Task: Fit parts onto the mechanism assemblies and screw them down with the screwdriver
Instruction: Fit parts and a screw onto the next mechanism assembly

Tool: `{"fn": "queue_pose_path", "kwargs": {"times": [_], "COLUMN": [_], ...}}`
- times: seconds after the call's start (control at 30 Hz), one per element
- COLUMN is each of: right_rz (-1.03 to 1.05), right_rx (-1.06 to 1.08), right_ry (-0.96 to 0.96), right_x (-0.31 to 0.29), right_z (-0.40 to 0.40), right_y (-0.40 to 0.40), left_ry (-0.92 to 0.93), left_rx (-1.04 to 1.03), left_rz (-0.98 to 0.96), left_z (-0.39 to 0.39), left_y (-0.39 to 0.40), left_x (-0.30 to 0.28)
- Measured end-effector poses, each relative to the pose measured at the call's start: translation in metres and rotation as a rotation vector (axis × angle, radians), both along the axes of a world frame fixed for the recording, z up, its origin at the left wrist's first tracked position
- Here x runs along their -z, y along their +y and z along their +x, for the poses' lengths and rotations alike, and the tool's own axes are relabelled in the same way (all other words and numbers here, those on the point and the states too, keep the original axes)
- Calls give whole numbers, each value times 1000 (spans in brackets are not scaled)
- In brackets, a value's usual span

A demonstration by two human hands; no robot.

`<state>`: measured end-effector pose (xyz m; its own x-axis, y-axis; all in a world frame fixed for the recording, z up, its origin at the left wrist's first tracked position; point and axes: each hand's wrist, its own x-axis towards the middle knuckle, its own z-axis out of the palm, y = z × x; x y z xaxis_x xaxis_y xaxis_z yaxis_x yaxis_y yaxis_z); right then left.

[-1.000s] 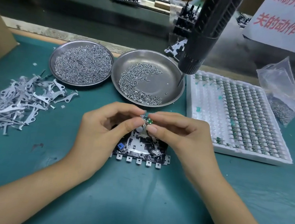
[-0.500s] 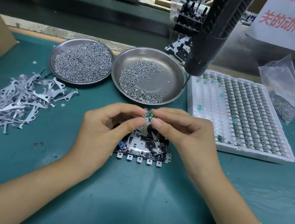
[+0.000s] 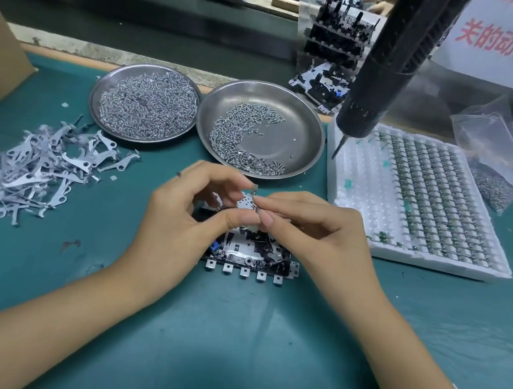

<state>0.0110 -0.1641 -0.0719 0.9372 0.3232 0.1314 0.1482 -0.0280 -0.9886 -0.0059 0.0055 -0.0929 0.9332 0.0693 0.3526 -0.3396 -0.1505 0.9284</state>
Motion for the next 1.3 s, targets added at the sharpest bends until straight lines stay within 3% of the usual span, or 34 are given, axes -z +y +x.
{"fn": "queue_pose_path", "kwargs": {"times": [0.27, 0.47, 0.8, 1.3], "right_rz": [-72, -235, -484, -597], "right_rx": [31, 60, 3, -68], "right_ry": [-177, -400, -775, -847], "right_x": [5, 8, 25, 28], "right_z": [-1, -2, -5, -4], "right_y": [-1, -10, -12, -10], "left_ry": [-38, -22, -8, -172], "left_rx": [70, 275, 103, 107], "left_rz": [385, 929, 918, 777], "left_z": [7, 7, -4, -11], "left_y": [14, 36, 19, 20], "left_x": [-7, -6, 4, 1]}}
